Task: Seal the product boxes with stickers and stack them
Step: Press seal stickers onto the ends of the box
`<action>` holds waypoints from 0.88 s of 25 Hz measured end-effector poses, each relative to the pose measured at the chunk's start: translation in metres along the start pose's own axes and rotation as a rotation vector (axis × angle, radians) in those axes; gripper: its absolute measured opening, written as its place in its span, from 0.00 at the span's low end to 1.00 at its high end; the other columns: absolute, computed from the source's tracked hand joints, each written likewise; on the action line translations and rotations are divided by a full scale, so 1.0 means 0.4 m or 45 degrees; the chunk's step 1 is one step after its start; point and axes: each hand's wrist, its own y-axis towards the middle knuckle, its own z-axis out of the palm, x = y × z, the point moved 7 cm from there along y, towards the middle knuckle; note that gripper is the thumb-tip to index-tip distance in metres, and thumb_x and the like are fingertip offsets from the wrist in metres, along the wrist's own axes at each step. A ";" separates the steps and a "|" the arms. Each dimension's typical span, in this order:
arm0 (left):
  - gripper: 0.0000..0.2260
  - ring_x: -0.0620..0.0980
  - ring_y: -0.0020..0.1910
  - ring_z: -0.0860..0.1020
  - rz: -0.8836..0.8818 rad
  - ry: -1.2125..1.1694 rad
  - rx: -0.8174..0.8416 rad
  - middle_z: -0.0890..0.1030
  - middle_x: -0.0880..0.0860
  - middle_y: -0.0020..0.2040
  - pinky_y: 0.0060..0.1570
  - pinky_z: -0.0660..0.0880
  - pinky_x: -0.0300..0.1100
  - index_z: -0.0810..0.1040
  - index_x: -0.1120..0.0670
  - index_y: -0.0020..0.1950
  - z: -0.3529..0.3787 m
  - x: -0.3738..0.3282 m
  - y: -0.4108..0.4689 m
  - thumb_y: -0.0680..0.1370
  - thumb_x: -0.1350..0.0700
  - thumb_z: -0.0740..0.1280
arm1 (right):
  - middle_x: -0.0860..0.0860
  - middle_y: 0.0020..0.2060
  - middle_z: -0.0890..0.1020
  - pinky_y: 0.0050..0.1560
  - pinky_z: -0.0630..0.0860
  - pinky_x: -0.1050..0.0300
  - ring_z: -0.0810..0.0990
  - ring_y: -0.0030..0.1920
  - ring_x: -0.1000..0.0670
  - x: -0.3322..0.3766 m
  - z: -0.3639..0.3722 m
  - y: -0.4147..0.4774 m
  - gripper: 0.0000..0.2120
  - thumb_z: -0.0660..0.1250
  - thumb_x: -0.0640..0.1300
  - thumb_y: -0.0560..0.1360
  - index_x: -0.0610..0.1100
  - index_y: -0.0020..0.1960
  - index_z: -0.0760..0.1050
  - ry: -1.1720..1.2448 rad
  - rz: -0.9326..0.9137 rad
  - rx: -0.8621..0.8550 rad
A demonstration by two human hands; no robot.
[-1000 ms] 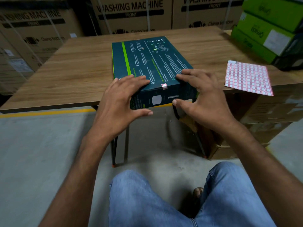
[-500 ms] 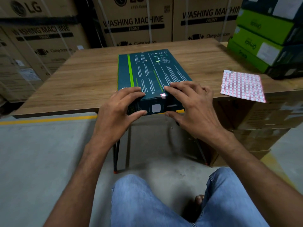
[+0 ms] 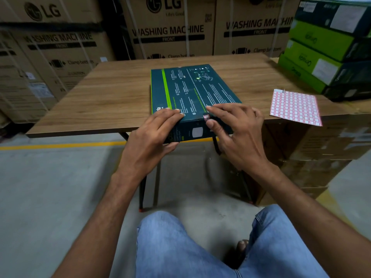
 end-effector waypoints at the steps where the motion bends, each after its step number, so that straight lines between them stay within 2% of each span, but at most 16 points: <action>1: 0.34 0.52 0.75 0.73 0.012 -0.011 -0.007 0.76 0.51 0.74 0.71 0.73 0.47 0.74 0.54 0.76 -0.002 -0.005 -0.004 0.71 0.58 0.81 | 0.59 0.62 0.82 0.63 0.65 0.42 0.75 0.64 0.51 0.004 -0.004 0.009 0.15 0.66 0.59 0.82 0.57 0.65 0.82 0.040 0.024 -0.032; 4: 0.33 0.53 0.74 0.74 0.024 -0.067 -0.025 0.77 0.52 0.74 0.73 0.71 0.47 0.75 0.55 0.75 -0.030 -0.007 -0.001 0.72 0.58 0.80 | 0.60 0.57 0.83 0.61 0.66 0.43 0.76 0.60 0.51 0.027 -0.006 0.038 0.11 0.68 0.56 0.81 0.57 0.60 0.85 0.103 0.045 -0.042; 7: 0.32 0.55 0.73 0.75 0.031 -0.124 -0.051 0.77 0.54 0.73 0.73 0.72 0.52 0.75 0.57 0.75 -0.089 0.008 0.027 0.72 0.57 0.80 | 0.60 0.60 0.83 0.62 0.63 0.49 0.76 0.61 0.52 0.053 -0.038 0.073 0.13 0.67 0.54 0.81 0.55 0.64 0.83 0.107 -0.027 -0.043; 10: 0.32 0.54 0.72 0.76 0.034 -0.142 -0.065 0.78 0.54 0.73 0.71 0.73 0.51 0.75 0.57 0.75 -0.147 0.018 0.062 0.72 0.54 0.78 | 0.59 0.62 0.83 0.63 0.62 0.50 0.76 0.62 0.52 0.080 -0.083 0.120 0.15 0.66 0.57 0.82 0.55 0.66 0.82 0.117 -0.066 -0.044; 15: 0.35 0.54 0.70 0.78 0.058 -0.184 -0.058 0.79 0.53 0.71 0.67 0.76 0.57 0.75 0.55 0.75 -0.172 0.018 0.097 0.70 0.53 0.81 | 0.60 0.55 0.84 0.57 0.60 0.52 0.74 0.58 0.56 0.094 -0.108 0.161 0.09 0.70 0.55 0.80 0.56 0.58 0.85 0.104 -0.020 -0.123; 18: 0.34 0.54 0.70 0.78 0.073 -0.190 -0.069 0.79 0.53 0.71 0.65 0.77 0.58 0.76 0.55 0.75 -0.169 0.011 0.101 0.70 0.53 0.81 | 0.59 0.54 0.84 0.56 0.62 0.51 0.73 0.57 0.56 0.097 -0.115 0.166 0.09 0.71 0.53 0.79 0.55 0.57 0.85 0.138 -0.019 -0.143; 20: 0.34 0.53 0.70 0.77 0.067 -0.213 -0.080 0.79 0.52 0.72 0.66 0.76 0.58 0.76 0.55 0.75 -0.175 0.013 0.102 0.71 0.53 0.81 | 0.59 0.57 0.84 0.58 0.64 0.48 0.75 0.59 0.52 0.101 -0.124 0.165 0.13 0.71 0.55 0.79 0.54 0.61 0.84 0.115 -0.049 -0.110; 22: 0.34 0.52 0.71 0.77 0.043 -0.278 -0.090 0.78 0.52 0.72 0.67 0.76 0.57 0.76 0.55 0.75 -0.187 0.024 0.107 0.71 0.54 0.81 | 0.56 0.64 0.82 0.63 0.64 0.46 0.74 0.64 0.50 0.092 -0.130 0.161 0.25 0.69 0.62 0.77 0.53 0.71 0.78 -0.013 -0.094 -0.017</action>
